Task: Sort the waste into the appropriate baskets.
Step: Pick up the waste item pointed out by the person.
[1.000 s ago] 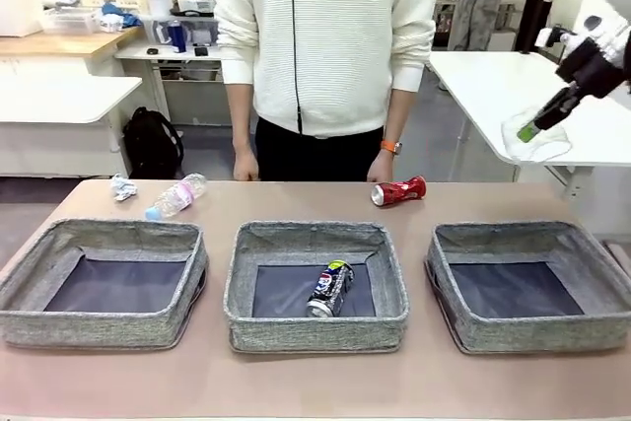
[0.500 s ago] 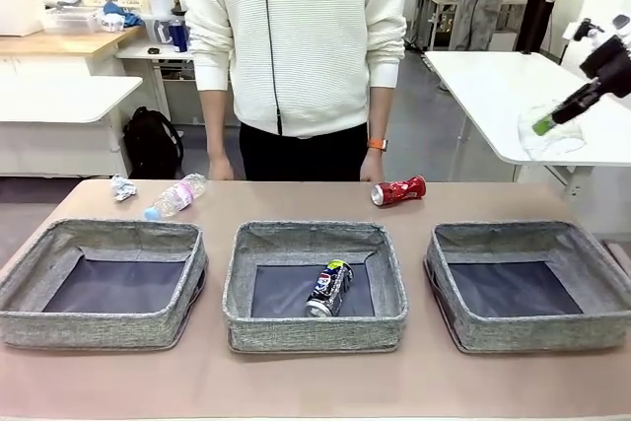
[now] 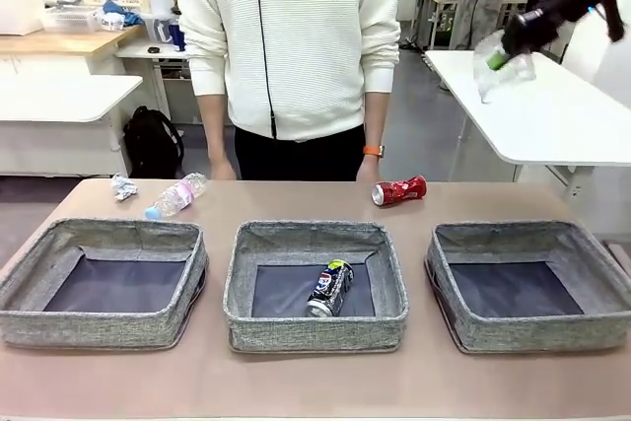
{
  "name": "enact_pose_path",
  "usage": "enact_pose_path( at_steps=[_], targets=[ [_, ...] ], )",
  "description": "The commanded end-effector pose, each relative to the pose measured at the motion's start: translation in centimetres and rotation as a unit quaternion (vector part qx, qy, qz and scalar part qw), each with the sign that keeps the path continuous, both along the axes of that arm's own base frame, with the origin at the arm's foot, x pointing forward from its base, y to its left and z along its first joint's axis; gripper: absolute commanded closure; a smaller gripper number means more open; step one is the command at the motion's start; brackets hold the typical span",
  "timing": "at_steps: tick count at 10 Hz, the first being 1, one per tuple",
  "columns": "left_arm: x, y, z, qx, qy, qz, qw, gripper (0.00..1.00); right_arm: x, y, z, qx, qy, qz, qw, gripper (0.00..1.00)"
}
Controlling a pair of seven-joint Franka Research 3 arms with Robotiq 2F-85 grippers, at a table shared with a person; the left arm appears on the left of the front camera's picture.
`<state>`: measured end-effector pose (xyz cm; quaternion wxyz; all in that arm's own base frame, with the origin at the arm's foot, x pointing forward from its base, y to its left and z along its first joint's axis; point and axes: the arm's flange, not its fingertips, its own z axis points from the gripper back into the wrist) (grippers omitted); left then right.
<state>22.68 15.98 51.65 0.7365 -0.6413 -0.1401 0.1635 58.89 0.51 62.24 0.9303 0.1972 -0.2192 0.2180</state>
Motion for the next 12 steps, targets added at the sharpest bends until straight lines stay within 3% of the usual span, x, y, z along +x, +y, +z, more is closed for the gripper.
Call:
enact_pose_path(
  at_steps=[1, 3, 5, 8, 12],
  targets=[
    [-0.1, 0.1, 0.1, -0.004, -0.013, -0.001, 1.0, 0.0, 0.7, 4.5, 2.2, -0.062, 0.082, -0.035, 0.994, 0.91],
    [-0.1, 0.1, 0.1, -0.004, -0.013, -0.001, 1.0, 0.0, -0.1, 11.9, 5.6, -0.084, 0.154, -0.116, 0.978, 0.91],
    [-0.1, 0.1, 0.1, -0.004, -0.013, -0.001, 1.0, 0.0, -1.3, 19.5, 7.9, -0.057, 0.186, -0.215, 0.957, 0.91],
    [-0.1, 0.1, 0.1, -0.004, -0.013, -0.001, 1.0, 0.0, -4.7, 28.7, 10.2, -0.1, 0.209, -0.244, 0.942, 0.91],
    [-0.1, 0.1, 0.1, -0.004, -0.013, -0.001, 1.0, 0.0, -9.3, 32.9, 16.9, -0.123, 0.192, -0.209, 0.951, 0.91]
  ],
)
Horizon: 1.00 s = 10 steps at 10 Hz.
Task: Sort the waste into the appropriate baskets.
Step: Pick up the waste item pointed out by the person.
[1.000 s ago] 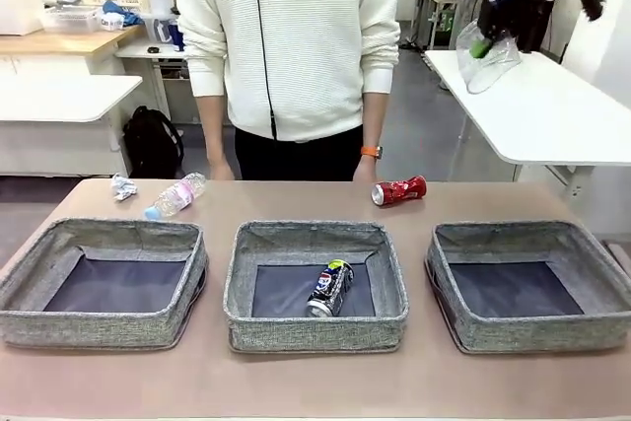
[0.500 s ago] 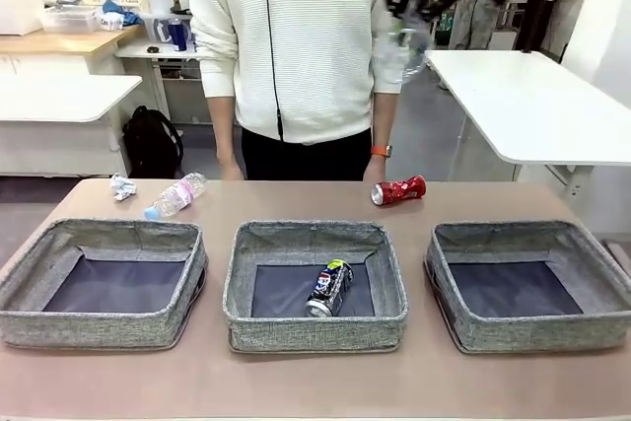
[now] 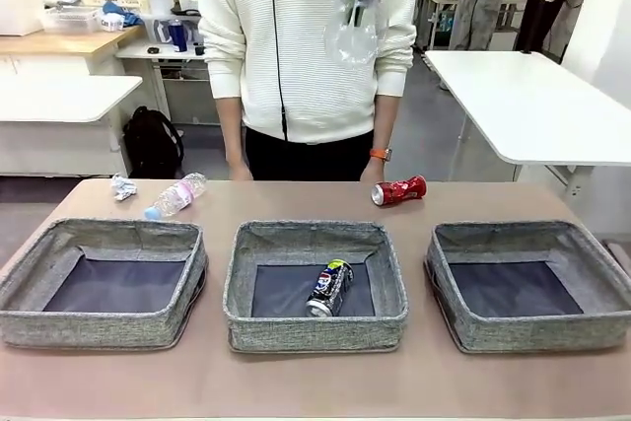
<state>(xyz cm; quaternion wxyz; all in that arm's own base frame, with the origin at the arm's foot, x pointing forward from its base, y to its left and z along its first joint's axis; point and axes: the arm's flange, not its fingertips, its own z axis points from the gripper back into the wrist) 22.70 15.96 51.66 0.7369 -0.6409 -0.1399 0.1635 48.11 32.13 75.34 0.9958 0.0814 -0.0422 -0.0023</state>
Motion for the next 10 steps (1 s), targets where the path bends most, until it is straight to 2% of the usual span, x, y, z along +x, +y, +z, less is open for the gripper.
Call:
enact_pose_path(
  at_steps=[1, 2, 4, 5, 7, 8, 10],
  targets=[
    [-0.1, 0.1, 0.0, -0.004, -0.014, -0.001, 1.0, 0.0, 0.0, 1.5, 5.1, -0.016, 0.003, 0.029, 0.999, 0.91],
    [-0.1, 0.1, 0.0, -0.004, -0.014, -0.001, 1.0, 0.0, -1.3, 1.5, 6.0, -0.012, 0.007, 0.044, 0.999, 0.91],
    [-0.1, 0.1, 0.0, -0.004, -0.014, -0.001, 1.0, 0.0, -2.3, 1.1, 5.1, -0.016, 0.025, 0.072, 0.997, 0.91],
    [-0.1, 0.1, 0.0, -0.004, -0.014, -0.001, 1.0, 0.0, -4.1, 0.1, 3.9, -0.004, 0.011, 0.037, 0.999, 0.91],
    [-0.1, 0.1, 0.0, -0.004, -0.014, -0.001, 1.0, 0.0, -4.3, 0.2, 3.8, -0.009, 0.019, 0.049, 0.999, 0.91],
    [-0.1, 0.1, 0.0, -0.004, -0.014, -0.001, 1.0, 0.0, -4.5, 1.0, 1.3, -0.008, 0.048, 0.067, 0.997, 0.91],
    [-0.1, 0.1, 0.0, -0.004, -0.014, -0.001, 1.0, 0.0, -7.7, 2.8, -1.2, -0.027, 0.071, 0.101, 0.992, 0.91]
  ],
)
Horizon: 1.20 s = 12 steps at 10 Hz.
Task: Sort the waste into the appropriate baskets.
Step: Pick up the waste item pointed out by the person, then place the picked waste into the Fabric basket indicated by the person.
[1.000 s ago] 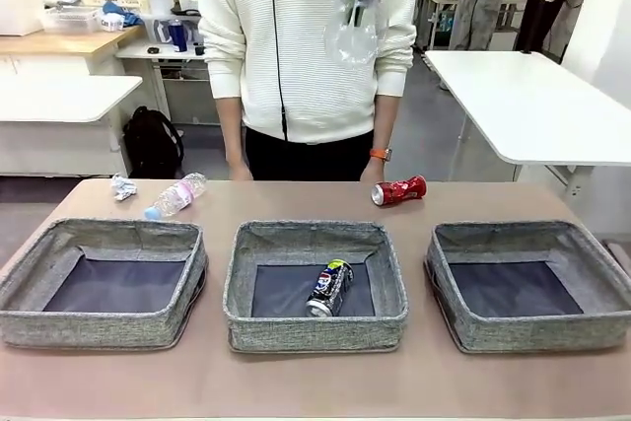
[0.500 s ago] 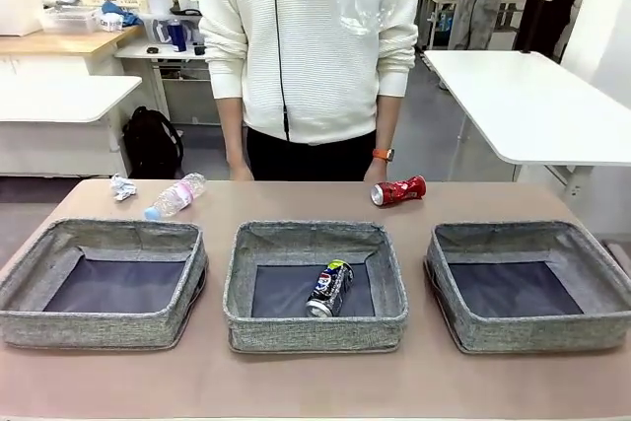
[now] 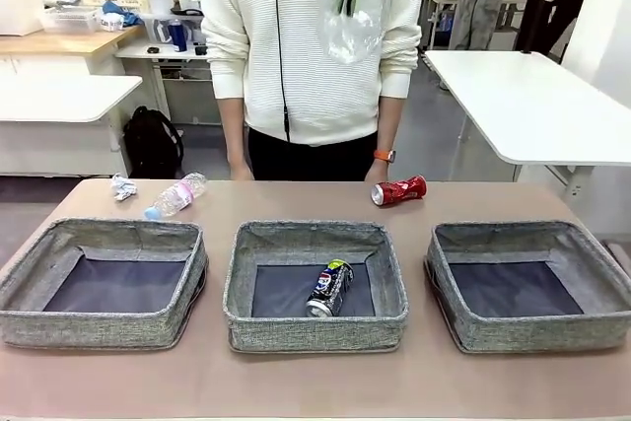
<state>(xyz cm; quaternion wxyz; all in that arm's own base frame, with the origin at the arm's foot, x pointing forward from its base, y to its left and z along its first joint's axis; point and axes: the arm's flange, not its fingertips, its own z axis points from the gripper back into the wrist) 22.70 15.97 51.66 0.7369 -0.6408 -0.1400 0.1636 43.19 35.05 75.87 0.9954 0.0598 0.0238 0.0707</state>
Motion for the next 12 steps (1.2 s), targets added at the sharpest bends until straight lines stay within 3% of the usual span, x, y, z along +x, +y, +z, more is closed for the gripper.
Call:
enact_pose_path(
  at_steps=[1, 2, 12],
  targets=[
    [-0.1, 0.1, 0.0, -0.004, -0.014, -0.001, 1.0, 0.0, -3.7, -0.4, -1.7, -0.004, 0.001, 0.017, 1.0, 0.91],
    [-0.1, 0.1, 0.0, -0.004, -0.014, -0.001, 1.0, 0.0, 0.0, 0.0, 0.0, 0.0, 0.0, 0.0, 1.0, 0.91],
    [-0.1, 0.1, 0.0, -0.004, -0.014, -0.001, 1.0, 0.0, 0.0, 0.0, 0.0, 0.0, 0.0, 0.0, 1.0, 0.91]
  ],
)
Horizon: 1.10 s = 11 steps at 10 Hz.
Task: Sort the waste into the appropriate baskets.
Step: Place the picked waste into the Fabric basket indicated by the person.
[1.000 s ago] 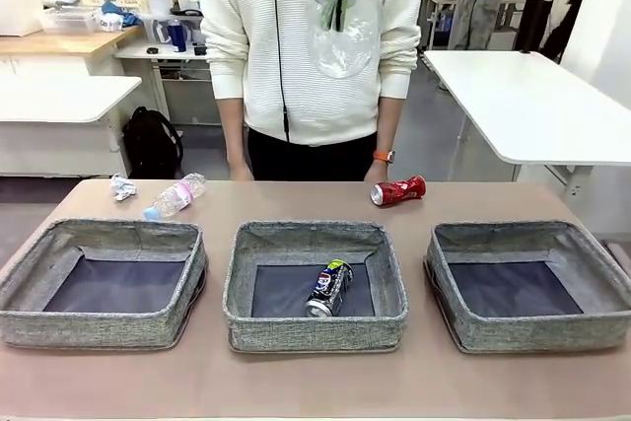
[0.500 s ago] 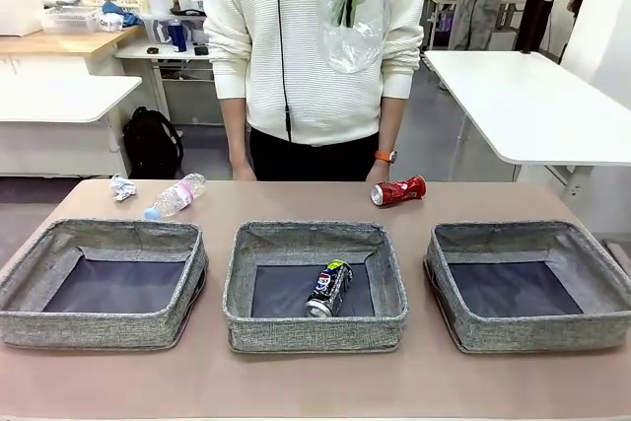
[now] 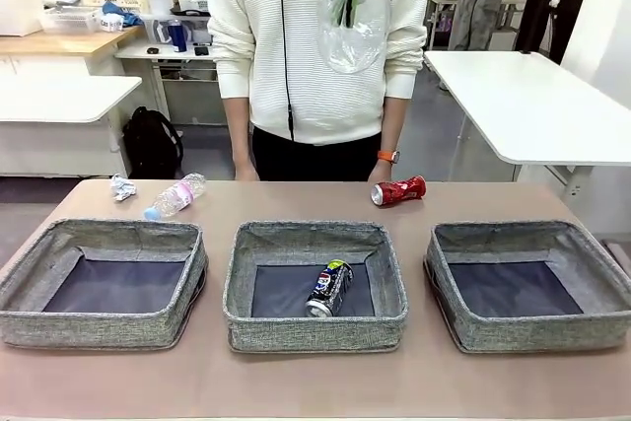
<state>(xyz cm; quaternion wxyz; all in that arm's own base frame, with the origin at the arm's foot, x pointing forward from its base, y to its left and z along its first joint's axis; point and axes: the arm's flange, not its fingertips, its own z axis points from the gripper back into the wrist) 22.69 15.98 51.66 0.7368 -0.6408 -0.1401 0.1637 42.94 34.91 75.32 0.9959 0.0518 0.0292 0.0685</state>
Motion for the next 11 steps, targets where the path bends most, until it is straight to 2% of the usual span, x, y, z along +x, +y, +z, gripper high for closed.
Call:
enact_pose_path(
  at_steps=[1, 11],
  targets=[
    [-0.13, 0.07, 0.04, -0.004, -0.014, -0.002, 1.0, 0.0, 0.25, 0.14, 0.54, 0.008, -0.005, 0.002, 1.0, 0.91],
    [-0.13, 0.07, 0.04, -0.004, -0.014, -0.002, 1.0, 0.0, 0.25, 0.14, 0.54, 0.008, -0.005, 0.002, 1.0, 0.91]
  ],
)
